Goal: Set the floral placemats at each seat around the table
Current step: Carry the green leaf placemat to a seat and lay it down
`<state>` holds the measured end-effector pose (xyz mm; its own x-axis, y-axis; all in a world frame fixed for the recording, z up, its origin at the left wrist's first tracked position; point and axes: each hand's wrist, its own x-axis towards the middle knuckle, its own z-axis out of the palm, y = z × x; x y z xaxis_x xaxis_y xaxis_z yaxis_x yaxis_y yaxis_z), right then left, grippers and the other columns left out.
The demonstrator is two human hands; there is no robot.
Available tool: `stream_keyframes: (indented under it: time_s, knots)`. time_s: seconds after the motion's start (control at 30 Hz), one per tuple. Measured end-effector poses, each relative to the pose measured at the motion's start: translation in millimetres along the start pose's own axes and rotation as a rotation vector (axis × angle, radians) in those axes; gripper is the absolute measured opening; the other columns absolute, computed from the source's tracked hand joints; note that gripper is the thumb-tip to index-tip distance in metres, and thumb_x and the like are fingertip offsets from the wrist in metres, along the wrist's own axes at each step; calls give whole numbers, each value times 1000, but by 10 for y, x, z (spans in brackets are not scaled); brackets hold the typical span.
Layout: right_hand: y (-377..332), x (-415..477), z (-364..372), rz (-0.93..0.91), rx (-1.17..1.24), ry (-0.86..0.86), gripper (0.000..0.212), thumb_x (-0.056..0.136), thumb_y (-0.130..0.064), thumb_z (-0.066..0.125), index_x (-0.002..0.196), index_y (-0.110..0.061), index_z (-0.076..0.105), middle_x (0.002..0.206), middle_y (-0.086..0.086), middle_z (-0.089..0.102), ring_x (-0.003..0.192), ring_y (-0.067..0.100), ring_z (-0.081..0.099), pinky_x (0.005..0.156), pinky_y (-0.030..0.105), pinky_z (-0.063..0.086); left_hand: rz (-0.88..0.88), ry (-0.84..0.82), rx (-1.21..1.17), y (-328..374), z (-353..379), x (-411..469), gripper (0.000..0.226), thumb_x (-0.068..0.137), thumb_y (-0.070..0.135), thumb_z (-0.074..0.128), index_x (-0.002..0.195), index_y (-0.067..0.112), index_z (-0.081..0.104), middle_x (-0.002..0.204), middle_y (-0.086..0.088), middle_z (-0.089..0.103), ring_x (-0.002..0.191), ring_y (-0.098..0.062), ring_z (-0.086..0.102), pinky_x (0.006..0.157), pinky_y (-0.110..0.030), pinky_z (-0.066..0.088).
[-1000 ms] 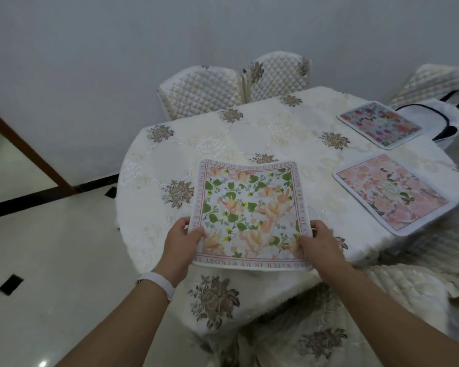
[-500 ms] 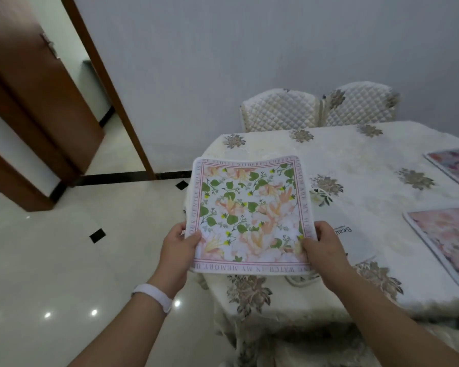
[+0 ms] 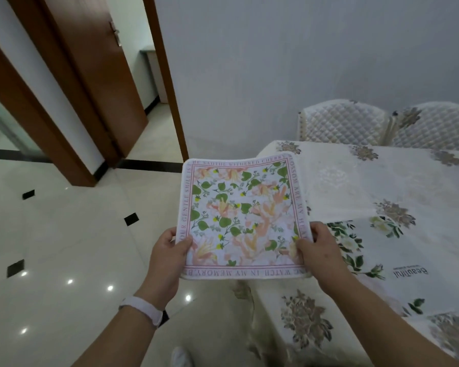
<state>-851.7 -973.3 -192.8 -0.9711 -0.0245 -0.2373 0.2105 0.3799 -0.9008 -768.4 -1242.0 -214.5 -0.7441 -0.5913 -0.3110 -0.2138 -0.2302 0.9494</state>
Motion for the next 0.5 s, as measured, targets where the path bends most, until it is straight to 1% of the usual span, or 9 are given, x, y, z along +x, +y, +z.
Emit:
stream_keyframes:
  time_s: [0.07,0.1,0.13,0.2,0.3,0.33,0.43,0.5]
  knots:
    - [-154,110,360,7,-3,-11,24,87,3,54,96,-19,55,89,5,65,74,21,65,58,38,55,-5,8,-26,85,-252,267,9,94,5,59,103,8,62,92,-10,75,75,-27,74,58,-37,60]
    - [-229,171,561,12,-18,-10,25,85,3,54,94,-20,55,90,6,65,77,25,66,63,44,57,-12,16,-38,123,-393,416,9,94,5,59,103,8,63,92,-12,75,75,-28,74,59,-38,60]
    - [-309,232,772,14,-38,-9,24,85,3,54,92,-21,54,90,8,65,78,28,65,67,46,57,-21,23,-51,158,-544,570,10,94,4,60,103,7,63,94,-14,74,76,-30,74,60,-40,61]
    - [-483,340,1202,14,-64,-25,21,87,2,52,92,-19,54,90,9,65,77,27,64,65,42,55,-30,33,-79,236,-856,872,10,93,3,60,103,5,63,95,-17,73,80,-33,73,62,-42,61]
    - [-733,506,1807,-4,-98,-43,16,89,0,52,93,-16,53,92,4,64,78,21,64,59,36,54,-36,59,-101,348,-1300,1276,10,93,1,60,103,4,63,94,-19,73,79,-33,72,58,-40,60]
    - [-809,545,1985,-8,-105,-43,16,90,-2,52,93,-17,52,93,3,64,79,19,64,59,35,53,-41,70,-100,387,-1429,1388,10,93,1,60,102,4,62,94,-18,73,79,-33,72,58,-40,60]
    - [-1006,640,2415,-19,-86,-57,18,91,-4,52,96,-21,53,95,-3,64,82,15,64,60,31,51,-47,76,-103,532,-1737,1716,9,93,1,60,101,6,63,94,-17,73,79,-34,73,65,-48,61]
    - [-1111,704,2600,-22,-87,-60,20,91,-5,51,101,-22,54,95,-7,64,83,12,64,60,29,50,-39,82,-84,613,-1866,1906,9,92,2,60,99,7,64,92,-14,74,74,-30,74,63,-46,61]
